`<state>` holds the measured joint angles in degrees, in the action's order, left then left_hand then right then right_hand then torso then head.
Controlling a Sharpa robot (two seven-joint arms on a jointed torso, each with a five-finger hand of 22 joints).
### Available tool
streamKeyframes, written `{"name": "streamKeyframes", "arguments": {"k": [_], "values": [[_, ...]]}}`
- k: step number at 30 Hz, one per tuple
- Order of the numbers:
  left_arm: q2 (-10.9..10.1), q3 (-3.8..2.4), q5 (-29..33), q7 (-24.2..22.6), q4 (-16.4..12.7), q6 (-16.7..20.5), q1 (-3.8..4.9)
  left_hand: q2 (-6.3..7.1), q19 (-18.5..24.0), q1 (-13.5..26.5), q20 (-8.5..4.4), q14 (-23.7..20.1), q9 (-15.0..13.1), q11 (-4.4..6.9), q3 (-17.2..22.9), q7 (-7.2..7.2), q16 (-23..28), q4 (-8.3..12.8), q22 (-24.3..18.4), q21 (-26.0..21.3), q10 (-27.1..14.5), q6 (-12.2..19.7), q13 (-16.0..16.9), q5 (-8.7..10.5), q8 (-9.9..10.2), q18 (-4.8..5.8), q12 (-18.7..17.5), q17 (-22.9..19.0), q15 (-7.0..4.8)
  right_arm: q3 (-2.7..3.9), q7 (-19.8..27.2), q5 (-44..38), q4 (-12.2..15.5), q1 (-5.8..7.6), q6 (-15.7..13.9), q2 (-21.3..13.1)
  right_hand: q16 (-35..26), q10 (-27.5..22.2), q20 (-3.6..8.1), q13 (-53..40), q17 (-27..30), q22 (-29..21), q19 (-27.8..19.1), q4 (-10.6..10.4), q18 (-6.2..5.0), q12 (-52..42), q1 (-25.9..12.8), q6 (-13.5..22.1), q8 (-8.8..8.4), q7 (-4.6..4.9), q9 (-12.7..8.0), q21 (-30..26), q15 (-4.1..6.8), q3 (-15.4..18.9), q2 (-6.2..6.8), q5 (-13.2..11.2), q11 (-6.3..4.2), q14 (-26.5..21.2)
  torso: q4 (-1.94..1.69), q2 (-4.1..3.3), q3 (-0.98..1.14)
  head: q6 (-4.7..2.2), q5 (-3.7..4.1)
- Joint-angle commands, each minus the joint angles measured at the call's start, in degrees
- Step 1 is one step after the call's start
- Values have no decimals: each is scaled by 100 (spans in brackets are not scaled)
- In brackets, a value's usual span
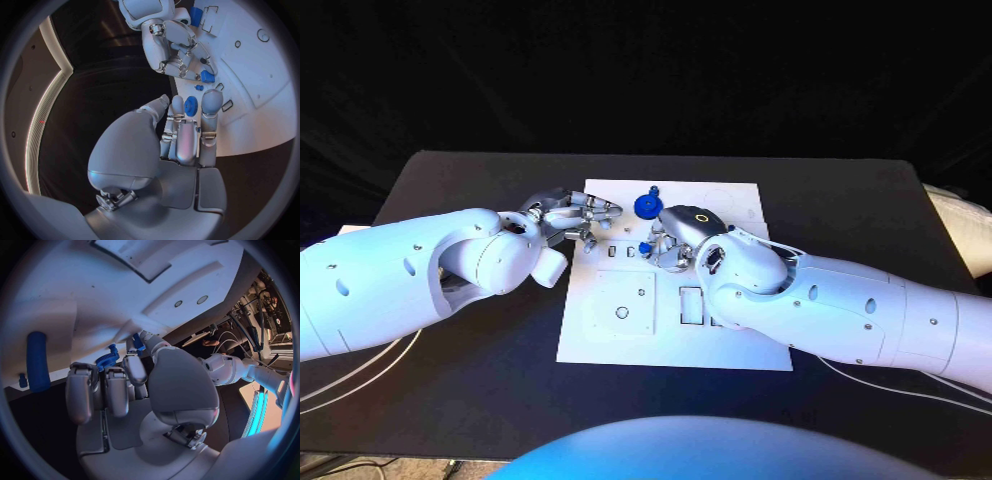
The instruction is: Assemble the parts on the task board
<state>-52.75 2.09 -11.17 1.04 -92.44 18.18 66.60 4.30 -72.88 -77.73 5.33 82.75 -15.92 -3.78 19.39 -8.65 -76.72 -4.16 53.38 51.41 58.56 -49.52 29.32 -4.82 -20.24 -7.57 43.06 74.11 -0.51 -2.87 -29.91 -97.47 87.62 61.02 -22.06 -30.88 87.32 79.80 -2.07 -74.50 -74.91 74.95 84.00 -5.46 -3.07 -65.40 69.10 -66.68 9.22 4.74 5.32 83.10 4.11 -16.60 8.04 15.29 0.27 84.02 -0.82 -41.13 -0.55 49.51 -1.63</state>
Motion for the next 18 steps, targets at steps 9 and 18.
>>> {"name": "streamKeyframes", "arguments": {"k": [9, 18], "values": [[10, -5, -13, -25, -4, -37, -1, -1, 25, -55, 18, -43, 5, 14, -1, 6, -19, 49, -1, -26, -36, -43, -5, 9, 18, -108, 17, -5, 2, -5, -57, -86, 18, -8, 50, -3, -26, -27, -37, -6, -1179, 239, 29, -67, 24, 12, -51, 24, -34, 7, -13, -38, -46, 85, 75, -132, -1, 521, 0, 2, 0, -1, 0], [10, -5, -13, -23, -3, -36, -1, -1, 25, -55, 18, -43, 5, 14, -1, 6, -19, 49, -1, -26, -36, -43, -5, 9, 18, -108, 17, -5, 2, -5, -62, -86, 27, -8, 86, -12, -31, -28, -41, -6, -1175, 236, 29, -126, 24, 16, -85, 28, -33, 11, -17, -41, -50, 148, 112, -192, 3, 520, 0, 2, 2, 3, -3]]}}
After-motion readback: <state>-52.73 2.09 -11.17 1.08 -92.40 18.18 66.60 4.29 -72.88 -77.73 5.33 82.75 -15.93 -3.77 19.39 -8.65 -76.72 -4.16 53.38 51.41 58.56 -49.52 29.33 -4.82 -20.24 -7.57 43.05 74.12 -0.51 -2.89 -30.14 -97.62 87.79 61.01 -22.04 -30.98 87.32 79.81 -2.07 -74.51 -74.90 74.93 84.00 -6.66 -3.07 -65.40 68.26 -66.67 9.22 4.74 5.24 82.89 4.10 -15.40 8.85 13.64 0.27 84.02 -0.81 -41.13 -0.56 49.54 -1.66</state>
